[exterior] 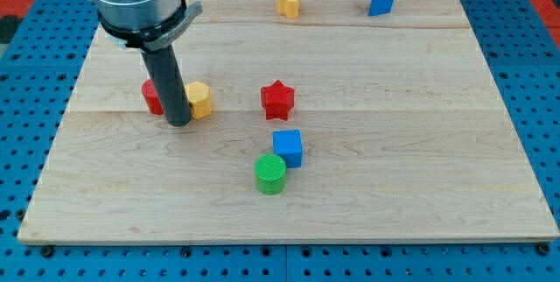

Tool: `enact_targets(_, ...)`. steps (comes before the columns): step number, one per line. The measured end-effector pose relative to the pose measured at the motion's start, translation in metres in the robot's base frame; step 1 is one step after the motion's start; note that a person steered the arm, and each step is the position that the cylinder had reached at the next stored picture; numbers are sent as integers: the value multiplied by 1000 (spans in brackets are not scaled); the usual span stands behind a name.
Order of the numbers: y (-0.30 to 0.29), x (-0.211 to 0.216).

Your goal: Place the green circle below the blue triangle

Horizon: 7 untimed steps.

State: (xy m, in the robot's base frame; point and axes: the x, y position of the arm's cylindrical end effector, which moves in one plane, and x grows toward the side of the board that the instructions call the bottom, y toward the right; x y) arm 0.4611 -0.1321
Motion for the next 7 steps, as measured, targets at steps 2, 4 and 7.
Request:
enact_targets(2, 3, -33)
enact_targets(4, 14, 87)
enact_targets(7, 232, 37)
